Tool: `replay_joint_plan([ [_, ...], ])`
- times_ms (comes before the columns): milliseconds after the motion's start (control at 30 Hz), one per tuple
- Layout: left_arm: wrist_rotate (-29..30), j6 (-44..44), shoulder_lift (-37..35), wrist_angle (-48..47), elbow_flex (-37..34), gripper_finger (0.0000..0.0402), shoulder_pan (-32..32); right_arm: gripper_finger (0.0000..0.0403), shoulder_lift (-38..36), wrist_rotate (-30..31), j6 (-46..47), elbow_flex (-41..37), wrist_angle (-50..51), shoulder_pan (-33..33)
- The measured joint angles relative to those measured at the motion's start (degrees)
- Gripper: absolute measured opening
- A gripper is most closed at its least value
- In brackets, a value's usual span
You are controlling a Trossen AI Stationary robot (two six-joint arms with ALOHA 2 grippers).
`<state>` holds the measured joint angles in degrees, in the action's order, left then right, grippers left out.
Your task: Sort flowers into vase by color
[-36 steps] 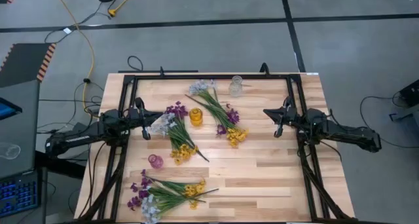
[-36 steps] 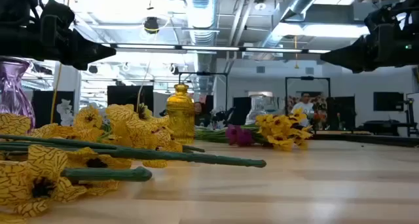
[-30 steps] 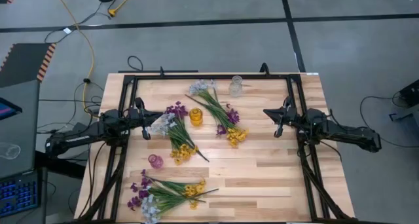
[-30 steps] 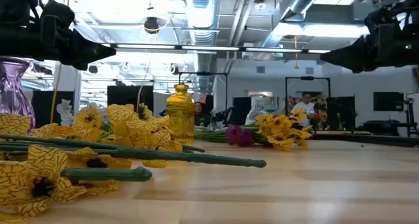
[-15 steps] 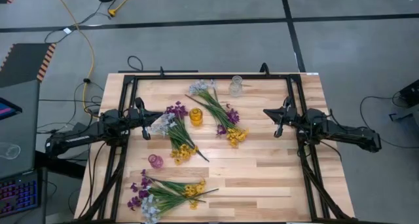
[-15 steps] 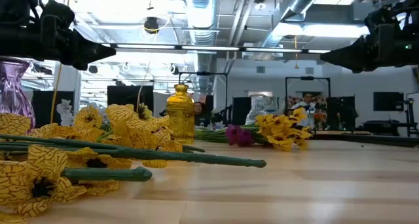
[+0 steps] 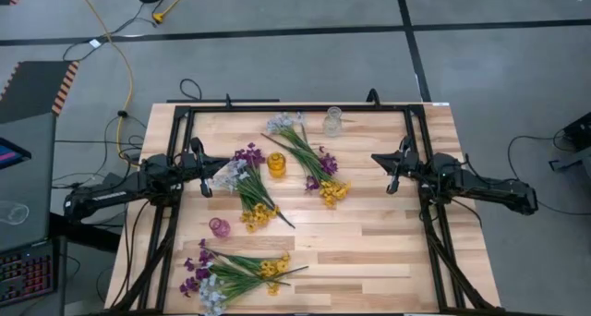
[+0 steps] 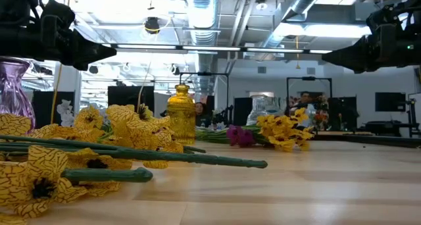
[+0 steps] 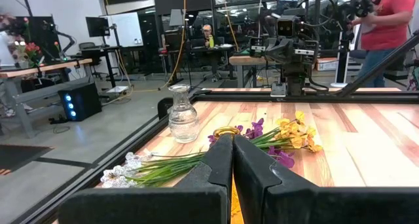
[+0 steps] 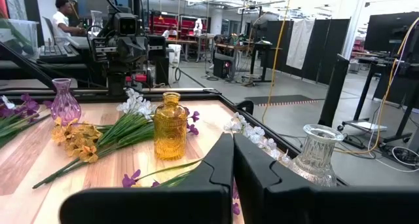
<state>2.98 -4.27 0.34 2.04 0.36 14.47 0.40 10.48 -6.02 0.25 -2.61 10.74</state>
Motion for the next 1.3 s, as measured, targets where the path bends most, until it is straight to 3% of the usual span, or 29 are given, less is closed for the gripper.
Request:
replay_joint_plan([
  [1300, 0.89, 1.20, -0.02, 0.23, 0.01, 0.0000, -0.01, 0.0036, 0.00, 0.02, -1.40, 0.00, -0.11, 0.22],
])
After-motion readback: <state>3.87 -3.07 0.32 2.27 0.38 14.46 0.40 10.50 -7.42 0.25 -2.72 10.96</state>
